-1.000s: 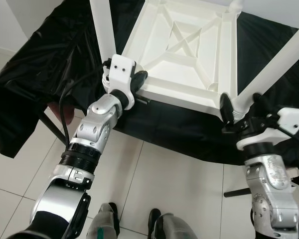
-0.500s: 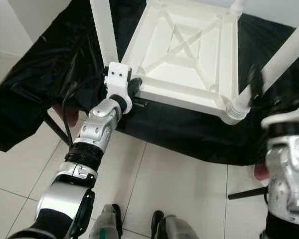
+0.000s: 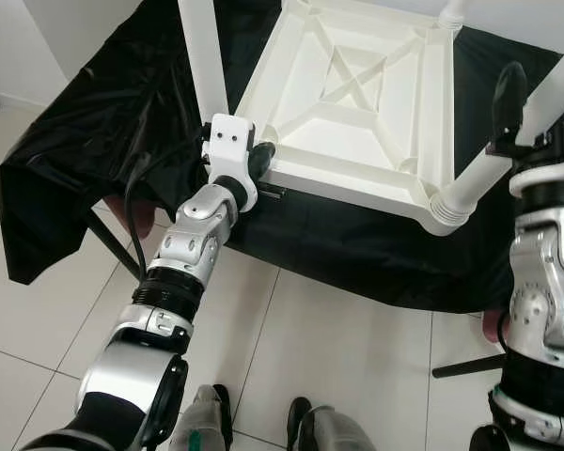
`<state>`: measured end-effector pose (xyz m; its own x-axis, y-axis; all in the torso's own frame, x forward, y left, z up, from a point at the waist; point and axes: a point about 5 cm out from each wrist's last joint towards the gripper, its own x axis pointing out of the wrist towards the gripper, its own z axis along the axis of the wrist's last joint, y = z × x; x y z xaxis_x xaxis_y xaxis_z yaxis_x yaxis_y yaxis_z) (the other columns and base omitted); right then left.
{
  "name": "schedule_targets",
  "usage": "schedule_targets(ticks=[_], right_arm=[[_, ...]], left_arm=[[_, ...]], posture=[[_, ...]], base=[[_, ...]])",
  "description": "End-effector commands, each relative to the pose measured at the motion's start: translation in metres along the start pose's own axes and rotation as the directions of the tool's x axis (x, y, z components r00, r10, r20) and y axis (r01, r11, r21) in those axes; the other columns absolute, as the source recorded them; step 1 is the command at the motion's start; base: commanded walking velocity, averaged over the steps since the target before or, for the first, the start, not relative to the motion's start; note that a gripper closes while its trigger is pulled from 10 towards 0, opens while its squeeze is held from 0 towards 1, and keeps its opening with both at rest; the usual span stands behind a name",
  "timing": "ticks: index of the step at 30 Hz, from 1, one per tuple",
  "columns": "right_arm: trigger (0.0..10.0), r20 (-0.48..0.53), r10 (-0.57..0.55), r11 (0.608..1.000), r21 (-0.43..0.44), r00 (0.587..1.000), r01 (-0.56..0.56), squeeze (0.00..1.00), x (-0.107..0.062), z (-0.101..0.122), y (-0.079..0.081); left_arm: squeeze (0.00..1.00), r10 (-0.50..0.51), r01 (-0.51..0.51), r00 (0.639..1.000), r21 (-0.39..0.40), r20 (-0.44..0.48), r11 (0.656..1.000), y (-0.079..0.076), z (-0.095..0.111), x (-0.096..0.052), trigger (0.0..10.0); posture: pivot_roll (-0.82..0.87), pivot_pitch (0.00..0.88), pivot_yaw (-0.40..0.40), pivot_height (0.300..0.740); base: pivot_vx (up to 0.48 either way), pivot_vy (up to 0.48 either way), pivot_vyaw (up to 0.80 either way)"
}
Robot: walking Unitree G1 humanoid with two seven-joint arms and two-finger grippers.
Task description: Building children table
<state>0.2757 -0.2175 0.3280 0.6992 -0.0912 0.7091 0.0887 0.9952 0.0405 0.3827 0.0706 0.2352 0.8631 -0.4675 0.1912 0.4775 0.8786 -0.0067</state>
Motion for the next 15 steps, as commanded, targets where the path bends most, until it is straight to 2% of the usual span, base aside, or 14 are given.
schedule_targets(ticks=[1,10,15], right_arm=[[10.0,0.044,-0.001,1.0,-0.01,0.999,0.001,0.0,0.006,0.006,-0.003],[10.0,0.133,0.008,1.0,0.019,0.991,-0.011,0.0,0.032,0.017,0.0],[10.0,0.173,0.032,0.999,0.029,0.984,-0.037,0.0,0.045,0.024,0.004]], left_arm=[[0.0,-0.065,0.066,0.998,0.035,-0.02,0.997,-0.007,-0.005,0.001,10.0],[0.0,-0.047,0.05,0.997,0.043,-0.053,0.998,-0.007,-0.01,0.004,10.0],[0.0,0.027,-0.023,0.997,0.052,-0.072,0.998,-0.005,-0.011,0.01,10.0]], posture=[[0.09,0.214,-0.018,0.74],[0.09,0.218,-0.017,0.74],[0.09,0.222,-0.025,0.74]], base=[[0.0,0.0,0.0],[0.0,0.0,0.0],[0.0,0.0,0.0]])
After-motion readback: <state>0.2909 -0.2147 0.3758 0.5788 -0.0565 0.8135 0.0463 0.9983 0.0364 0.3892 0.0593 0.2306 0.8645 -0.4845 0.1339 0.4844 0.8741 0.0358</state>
